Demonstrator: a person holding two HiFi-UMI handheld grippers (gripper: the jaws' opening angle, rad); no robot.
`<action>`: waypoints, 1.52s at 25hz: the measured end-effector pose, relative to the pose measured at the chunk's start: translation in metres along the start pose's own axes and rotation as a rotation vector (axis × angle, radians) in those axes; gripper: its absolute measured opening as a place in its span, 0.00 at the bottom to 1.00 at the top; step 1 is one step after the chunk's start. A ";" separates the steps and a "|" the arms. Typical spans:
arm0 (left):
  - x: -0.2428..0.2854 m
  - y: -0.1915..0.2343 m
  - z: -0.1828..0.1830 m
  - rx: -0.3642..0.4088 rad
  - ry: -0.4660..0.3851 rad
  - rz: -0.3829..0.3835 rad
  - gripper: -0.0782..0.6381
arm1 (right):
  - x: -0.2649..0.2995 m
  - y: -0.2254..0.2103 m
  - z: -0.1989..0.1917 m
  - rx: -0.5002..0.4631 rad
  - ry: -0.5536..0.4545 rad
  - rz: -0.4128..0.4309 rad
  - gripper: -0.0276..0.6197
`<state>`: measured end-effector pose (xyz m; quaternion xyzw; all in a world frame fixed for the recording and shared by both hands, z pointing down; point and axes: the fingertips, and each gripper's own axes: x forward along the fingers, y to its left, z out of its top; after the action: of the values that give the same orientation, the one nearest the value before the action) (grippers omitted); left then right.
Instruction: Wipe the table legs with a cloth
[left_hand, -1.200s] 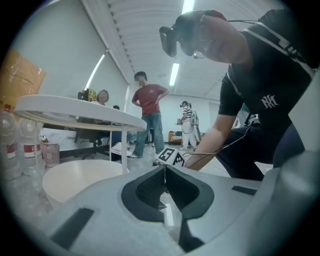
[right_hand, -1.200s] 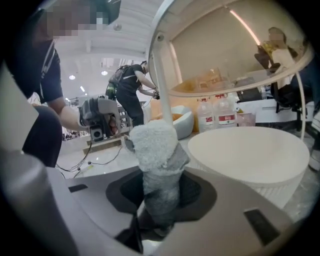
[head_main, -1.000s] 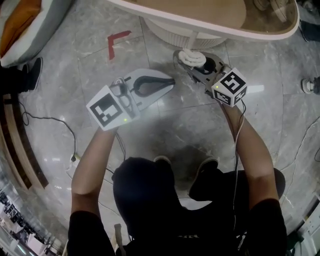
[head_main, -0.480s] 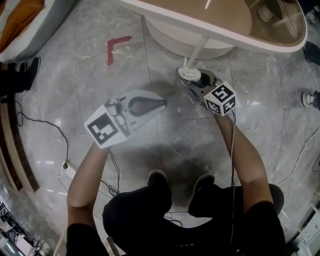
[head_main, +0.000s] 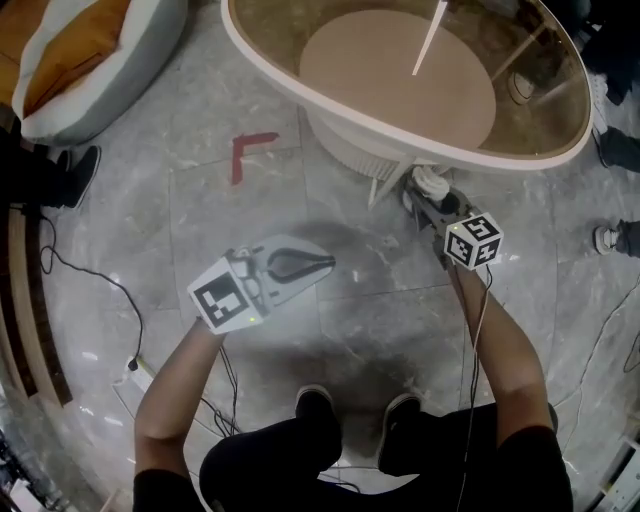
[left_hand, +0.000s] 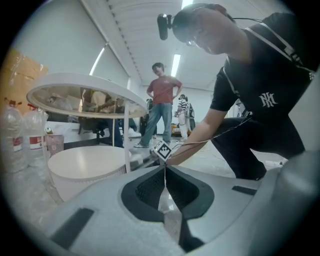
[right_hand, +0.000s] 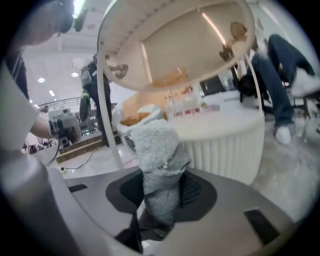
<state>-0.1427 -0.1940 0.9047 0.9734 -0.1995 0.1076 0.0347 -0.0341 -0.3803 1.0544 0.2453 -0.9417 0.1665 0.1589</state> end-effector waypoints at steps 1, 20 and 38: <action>0.000 0.004 0.004 -0.007 -0.008 0.010 0.12 | -0.004 0.003 0.037 -0.067 -0.063 0.021 0.23; 0.018 0.010 -0.009 0.056 -0.023 -0.038 0.12 | -0.040 0.110 0.181 -0.477 -0.363 0.366 0.21; 0.010 -0.010 -0.046 -0.012 0.038 -0.048 0.12 | 0.010 0.079 0.051 -0.308 -0.249 0.247 0.21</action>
<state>-0.1385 -0.1841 0.9516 0.9754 -0.1761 0.1239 0.0470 -0.0937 -0.3391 0.9940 0.1198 -0.9912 0.0075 0.0556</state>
